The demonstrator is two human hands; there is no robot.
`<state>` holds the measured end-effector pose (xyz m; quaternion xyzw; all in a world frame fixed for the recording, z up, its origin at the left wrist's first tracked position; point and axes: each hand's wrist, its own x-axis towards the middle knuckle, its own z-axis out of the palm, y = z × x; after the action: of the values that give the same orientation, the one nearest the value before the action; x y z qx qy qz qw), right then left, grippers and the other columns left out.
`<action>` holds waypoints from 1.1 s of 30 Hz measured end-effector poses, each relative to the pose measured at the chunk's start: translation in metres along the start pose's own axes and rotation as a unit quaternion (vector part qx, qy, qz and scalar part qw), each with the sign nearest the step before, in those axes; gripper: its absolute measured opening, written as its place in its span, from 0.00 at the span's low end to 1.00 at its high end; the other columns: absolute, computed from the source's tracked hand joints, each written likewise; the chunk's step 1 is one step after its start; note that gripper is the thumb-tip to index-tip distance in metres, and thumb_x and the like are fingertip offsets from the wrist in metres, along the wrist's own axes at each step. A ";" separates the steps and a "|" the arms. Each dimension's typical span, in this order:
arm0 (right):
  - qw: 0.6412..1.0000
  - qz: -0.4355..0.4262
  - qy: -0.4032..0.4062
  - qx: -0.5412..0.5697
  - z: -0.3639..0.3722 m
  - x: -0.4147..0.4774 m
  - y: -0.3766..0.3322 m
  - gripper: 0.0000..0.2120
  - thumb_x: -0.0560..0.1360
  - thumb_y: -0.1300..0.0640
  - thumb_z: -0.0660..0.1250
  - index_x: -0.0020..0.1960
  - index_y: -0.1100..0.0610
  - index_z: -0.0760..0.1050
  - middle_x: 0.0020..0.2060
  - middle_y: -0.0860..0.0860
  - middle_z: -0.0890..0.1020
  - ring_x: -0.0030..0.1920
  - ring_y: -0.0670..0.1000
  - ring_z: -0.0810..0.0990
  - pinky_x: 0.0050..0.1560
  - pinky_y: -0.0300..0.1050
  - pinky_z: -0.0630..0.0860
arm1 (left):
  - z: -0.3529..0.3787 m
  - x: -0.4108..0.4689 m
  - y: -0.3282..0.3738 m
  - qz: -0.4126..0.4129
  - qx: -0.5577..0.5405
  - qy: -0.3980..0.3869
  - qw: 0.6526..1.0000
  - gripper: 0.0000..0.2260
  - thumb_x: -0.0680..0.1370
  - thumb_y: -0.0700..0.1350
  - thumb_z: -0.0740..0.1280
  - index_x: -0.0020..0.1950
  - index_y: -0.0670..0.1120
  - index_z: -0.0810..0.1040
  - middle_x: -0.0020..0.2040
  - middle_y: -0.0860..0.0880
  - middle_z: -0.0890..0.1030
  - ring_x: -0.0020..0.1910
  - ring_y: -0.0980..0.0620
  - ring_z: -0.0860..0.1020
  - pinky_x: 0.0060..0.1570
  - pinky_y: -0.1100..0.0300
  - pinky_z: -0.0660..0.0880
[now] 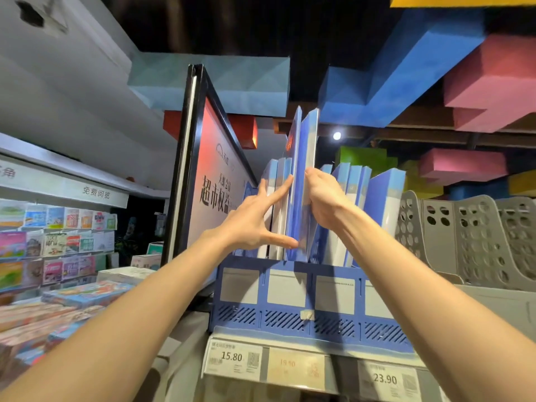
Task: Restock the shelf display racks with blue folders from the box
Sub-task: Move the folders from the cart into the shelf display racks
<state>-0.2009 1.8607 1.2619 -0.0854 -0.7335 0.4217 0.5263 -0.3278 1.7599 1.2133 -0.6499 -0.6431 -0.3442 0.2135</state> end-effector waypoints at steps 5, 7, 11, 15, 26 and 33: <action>0.998 -0.016 -0.040 0.046 -0.009 -0.003 0.010 0.16 0.86 0.53 0.52 0.52 0.54 0.78 0.52 0.54 0.84 0.52 0.49 0.83 0.57 0.45 0.77 | -0.004 -0.007 0.002 -0.001 0.014 0.004 1.000 0.57 0.63 0.62 0.81 0.74 0.77 0.38 0.83 0.45 0.46 0.82 0.49 0.50 0.73 0.42 0.63; 0.996 -0.011 -0.086 0.014 -0.020 0.000 0.003 0.16 0.86 0.52 0.54 0.59 0.58 0.77 0.59 0.67 0.79 0.57 0.61 0.81 0.62 0.53 0.77 | -0.007 -0.008 0.005 -0.008 0.043 0.004 0.999 0.58 0.62 0.64 0.80 0.73 0.78 0.37 0.83 0.46 0.48 0.81 0.46 0.55 0.71 0.38 0.65; 0.960 0.055 -0.257 -0.097 -0.041 0.001 -0.025 0.18 0.82 0.65 0.61 0.70 0.54 0.70 0.63 0.60 0.79 0.54 0.61 0.83 0.50 0.51 0.81 | -0.010 -0.006 0.006 -0.017 0.077 -0.003 0.997 0.57 0.63 0.68 0.78 0.72 0.78 0.34 0.83 0.45 0.46 0.81 0.44 0.54 0.71 0.32 0.62; 0.947 0.076 -0.201 -0.238 -0.037 -0.010 -0.026 0.12 0.80 0.66 0.63 0.62 0.63 0.73 0.49 0.61 0.84 0.42 0.58 0.87 0.50 0.56 0.84 | -0.010 -0.006 0.006 -0.018 0.062 -0.017 0.998 0.56 0.65 0.66 0.78 0.74 0.75 0.35 0.82 0.45 0.39 0.81 0.43 0.52 0.72 0.39 0.63; 0.984 -0.036 -0.049 -0.170 -0.009 -0.029 0.021 0.20 0.80 0.67 0.59 0.69 0.56 0.75 0.55 0.56 0.83 0.47 0.55 0.84 0.38 0.49 0.84 | -0.005 0.000 -0.013 0.019 -0.073 -0.009 0.997 0.48 0.68 0.63 0.77 0.76 0.76 0.46 0.82 0.45 0.45 0.80 0.55 0.42 0.79 0.45 0.53; 0.973 0.057 -0.105 -0.197 -0.022 -0.039 0.016 0.23 0.71 0.67 0.76 0.64 0.67 0.75 0.48 0.62 0.84 0.35 0.54 0.87 0.35 0.41 0.82 | -0.007 -0.004 -0.011 0.007 -0.056 0.004 0.998 0.49 0.68 0.63 0.78 0.75 0.76 0.46 0.82 0.46 0.47 0.80 0.55 0.44 0.77 0.39 0.57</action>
<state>-0.1703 1.8599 1.2253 -0.1840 -0.8476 0.3042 0.3940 -0.3392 1.7530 1.2140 -0.6641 -0.6172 -0.3808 0.1818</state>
